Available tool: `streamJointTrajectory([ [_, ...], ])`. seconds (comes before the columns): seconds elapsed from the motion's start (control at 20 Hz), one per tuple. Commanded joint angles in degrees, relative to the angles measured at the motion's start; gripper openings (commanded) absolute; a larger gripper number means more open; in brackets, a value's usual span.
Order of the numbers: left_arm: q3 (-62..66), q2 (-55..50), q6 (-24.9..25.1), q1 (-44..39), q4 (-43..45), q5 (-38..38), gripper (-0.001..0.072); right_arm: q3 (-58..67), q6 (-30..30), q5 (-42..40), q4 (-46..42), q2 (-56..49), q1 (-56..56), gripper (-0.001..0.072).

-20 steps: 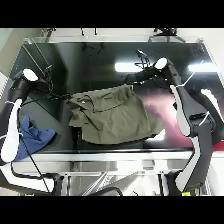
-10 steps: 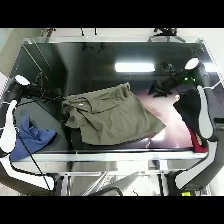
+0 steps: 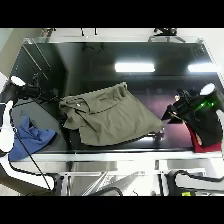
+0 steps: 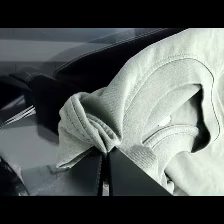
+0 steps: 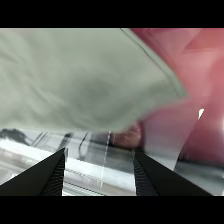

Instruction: Fold the shirts.

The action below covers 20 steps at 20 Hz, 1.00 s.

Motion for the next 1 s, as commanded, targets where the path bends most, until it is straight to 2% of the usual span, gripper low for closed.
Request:
streamJointTrajectory([
  [0.0,0.0,0.0,0.1,0.1,-0.1,0.0,0.0019,-12.6,2.8,-8.7,4.0,6.5,-1.4,0.046],
  [0.2,0.0,0.0,0.1,0.1,-0.1,-0.7,0.0019,-23.3,1.7,-21.0,14.3,5.8,-1.4,0.0461],
  [0.35,0.0,0.0,0.1,0.1,-0.1,-1.0,0.0019,-24.6,-1.9,-23.5,16.5,3.9,-1.4,0.046],
  [0.5,0.0,0.0,0.1,0.1,-0.1,-1.1,0.0019,-24.6,-8.8,-27.6,24.5,2.2,-1.4,0.0444],
  [0.55,0.0,0.0,0.1,0.1,-0.1,-1.2,0.0019,-24.6,-11.4,-29.2,27.6,1.5,-1.4,0.0276],
  [0.6,0.0,0.0,0.1,0.1,-0.1,-1.2,0.0019,-24.5,-14.7,-30.8,30.8,0.5,-1.4,0.0165],
  [0.65,0.0,0.0,0.1,0.1,0.0,-1.4,0.0018,-24.2,-17.7,-31.8,33.8,-0.8,-1.4,0.0126],
  [0.7,0.0,0.0,0.1,0.1,0.0,-1.6,0.0018,-23.0,-20.7,-31.8,36.9,-2.4,-1.4,0.0039],
  [0.8,0.0,0.0,0.1,0.1,0.0,-2.7,0.0019,-17.8,-24.2,-31.5,40.2,-6.4,-1.4,0.002],
  [0.95,0.0,0.0,-0.1,0.0,0.0,-7.5,0.0019,-1.7,-24.3,-30.9,40.1,-15.1,-1.3,0.002],
])
